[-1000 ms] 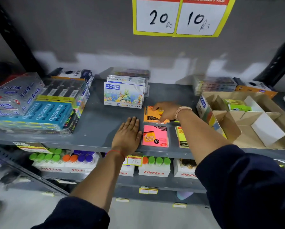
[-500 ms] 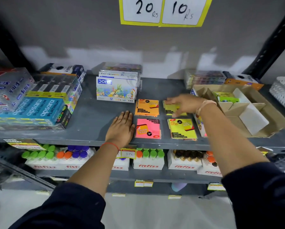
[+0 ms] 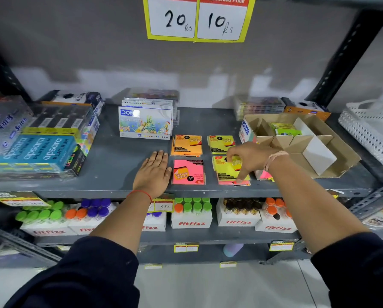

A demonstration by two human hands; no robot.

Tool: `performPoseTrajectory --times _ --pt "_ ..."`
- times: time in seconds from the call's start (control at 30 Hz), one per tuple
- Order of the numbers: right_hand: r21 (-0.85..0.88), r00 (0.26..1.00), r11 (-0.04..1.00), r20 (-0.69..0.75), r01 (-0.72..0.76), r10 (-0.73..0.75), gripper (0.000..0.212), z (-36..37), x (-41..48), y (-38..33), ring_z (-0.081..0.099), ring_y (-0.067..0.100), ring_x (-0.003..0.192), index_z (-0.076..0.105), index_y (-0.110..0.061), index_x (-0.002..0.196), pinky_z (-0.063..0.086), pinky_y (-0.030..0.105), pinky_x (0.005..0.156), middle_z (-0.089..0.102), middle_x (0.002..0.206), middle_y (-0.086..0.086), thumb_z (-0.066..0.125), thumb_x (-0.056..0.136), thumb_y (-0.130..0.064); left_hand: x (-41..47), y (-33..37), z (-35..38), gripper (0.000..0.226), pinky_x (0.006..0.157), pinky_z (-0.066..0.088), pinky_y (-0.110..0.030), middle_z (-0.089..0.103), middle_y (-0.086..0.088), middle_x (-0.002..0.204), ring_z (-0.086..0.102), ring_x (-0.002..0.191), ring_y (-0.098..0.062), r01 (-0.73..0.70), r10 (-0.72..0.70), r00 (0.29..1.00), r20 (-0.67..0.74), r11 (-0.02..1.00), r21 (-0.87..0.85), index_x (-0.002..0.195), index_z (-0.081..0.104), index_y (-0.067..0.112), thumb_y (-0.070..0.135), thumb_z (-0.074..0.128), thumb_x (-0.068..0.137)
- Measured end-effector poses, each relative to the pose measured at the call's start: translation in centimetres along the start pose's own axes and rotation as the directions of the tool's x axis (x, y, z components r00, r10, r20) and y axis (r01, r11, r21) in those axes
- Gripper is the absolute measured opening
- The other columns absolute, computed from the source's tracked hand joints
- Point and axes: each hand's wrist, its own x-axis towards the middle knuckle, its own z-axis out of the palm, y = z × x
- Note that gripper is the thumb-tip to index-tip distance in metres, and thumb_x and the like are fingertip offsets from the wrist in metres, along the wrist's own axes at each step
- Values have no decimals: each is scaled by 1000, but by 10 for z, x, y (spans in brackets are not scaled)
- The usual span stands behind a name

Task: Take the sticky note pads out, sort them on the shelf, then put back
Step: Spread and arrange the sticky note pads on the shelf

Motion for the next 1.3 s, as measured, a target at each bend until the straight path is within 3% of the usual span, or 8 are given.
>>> performPoseTrajectory --times 0.2,0.4,0.53,0.67,0.8,0.97,1.17,1.3 --pt "449 978 893 -196 29 67 58 -34 -5 11 51 19 118 56 -14 120 37 26 98 57 128 4 80 68 -22 0 1 -2 54 122 5 -33 7 -6 160 3 149 -18 -3 3 1000 -10 1000 -13 149 8 10 30 20 101" --pt "148 966 983 -216 -108 139 63 -38 30 9 51 29 117 49 -19 126 40 40 101 50 136 8 77 71 -28 1 1 -2 54 121 5 -32 6 -6 160 3 149 -18 -3 2 1000 -12 1000 -17 149 7 10 31 19 101" --pt "63 981 990 -143 -124 132 63 -29 60 8 52 31 113 44 -16 129 39 28 82 53 129 13 75 74 -17 1 0 -1 54 122 2 -31 3 -4 161 0 149 -17 5 -5 1000 -1 1000 -27 149 5 11 32 20 101" --pt "-22 989 991 -76 -131 130 65 -17 82 3 53 30 112 41 -19 132 43 32 88 53 131 10 74 76 -19 2 -2 1 54 121 2 -30 4 -2 161 1 149 -16 3 -4 1000 -10 999 -34 149 6 12 31 21 101" --pt "-29 990 990 -38 -139 138 64 -9 86 4 52 27 101 39 -20 131 39 30 79 52 132 11 73 76 -19 2 -2 1 54 121 2 -30 5 -3 161 1 149 -16 -1 1 1000 -8 1000 -26 149 7 12 31 21 101" --pt "-20 991 999 -128 -40 37 87 -26 66 -7 27 30 141 23 -15 145 31 38 112 16 158 10 75 74 -15 2 -2 1 54 121 4 -31 6 -4 160 2 149 -17 -6 6 1000 -13 1000 -16 149 8 11 31 21 101" --pt "-215 993 976 111 -21 46 72 -10 19 -15 52 28 116 47 -9 133 43 38 102 54 135 12 77 71 -31 0 0 -2 54 121 3 -32 4 -5 161 1 149 -18 -7 7 1000 16 1000 -14 149 6 10 30 20 101" --pt "-159 992 985 99 -62 78 91 15 12 -7 40 29 133 29 -13 144 40 37 106 42 146 10 79 69 -29 0 -1 -4 54 121 1 -33 -1 -6 161 -3 149 -18 -14 14 998 67 1000 -5 149 2 9 29 17 101"
